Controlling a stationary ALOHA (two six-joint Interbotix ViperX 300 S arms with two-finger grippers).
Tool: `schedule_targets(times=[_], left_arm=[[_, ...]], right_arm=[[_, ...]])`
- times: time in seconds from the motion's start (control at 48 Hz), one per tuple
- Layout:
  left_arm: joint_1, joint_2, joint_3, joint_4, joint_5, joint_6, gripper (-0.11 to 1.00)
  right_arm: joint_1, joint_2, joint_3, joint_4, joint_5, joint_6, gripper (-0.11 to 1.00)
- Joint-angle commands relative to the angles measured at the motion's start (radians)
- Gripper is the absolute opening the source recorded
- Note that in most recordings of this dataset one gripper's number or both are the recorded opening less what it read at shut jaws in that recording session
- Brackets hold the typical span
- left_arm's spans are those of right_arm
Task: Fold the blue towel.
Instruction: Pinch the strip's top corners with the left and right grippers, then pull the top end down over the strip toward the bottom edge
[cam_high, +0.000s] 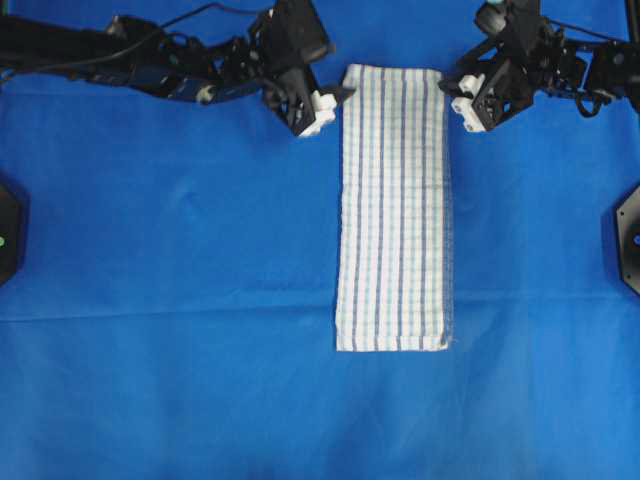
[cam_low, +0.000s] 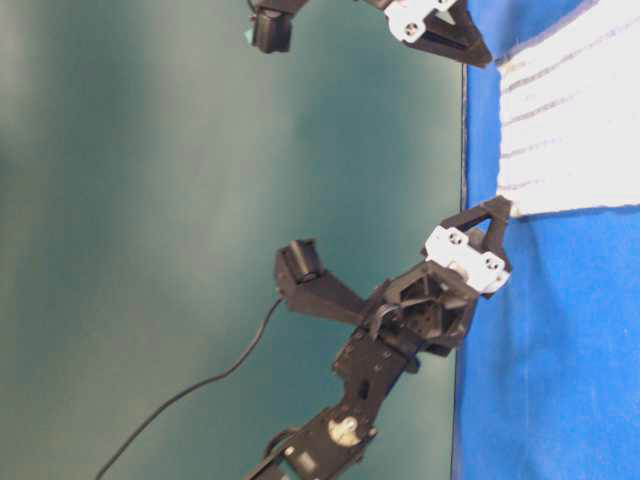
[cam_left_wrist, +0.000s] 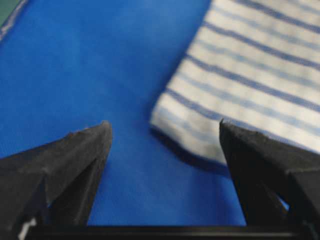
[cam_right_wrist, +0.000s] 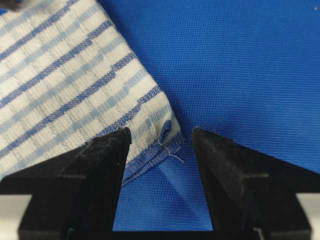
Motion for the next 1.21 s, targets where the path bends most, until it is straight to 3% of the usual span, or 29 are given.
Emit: schedule_targets(times=[0.0,0.292,0.396,0.542,0.604,1.188], left_arm=[[0.015,0.003,-0.025,0.002,-0.015,0.002,0.83],[0.018,0.044,-0.066,0.002,-0.009,0.009,0.77],[0.012,0.051,-0.055,0.002,-0.011,0.031,0.55],[-0.006,0.048,-0.040,0.002,-0.012,0.048,0.15],[-0.011,0.046,-0.032,0.002,-0.012,0.048,0.04],[-0.011,-0.026,0.000,0.002,0.003,0.049,0.03]], right_arm=[[-0.008,0.017,-0.018,-0.002,-0.038,-0.002,0.58],[-0.032,0.078,-0.029,-0.002,-0.051,-0.009,0.57],[-0.032,0.084,-0.029,-0.002,-0.058,-0.012,0.48],[-0.032,0.084,-0.029,-0.009,-0.083,-0.015,0.13],[-0.032,0.084,-0.029,-0.012,-0.091,-0.017,0.08],[-0.032,0.064,-0.032,-0.012,-0.104,-0.018,0.08]])
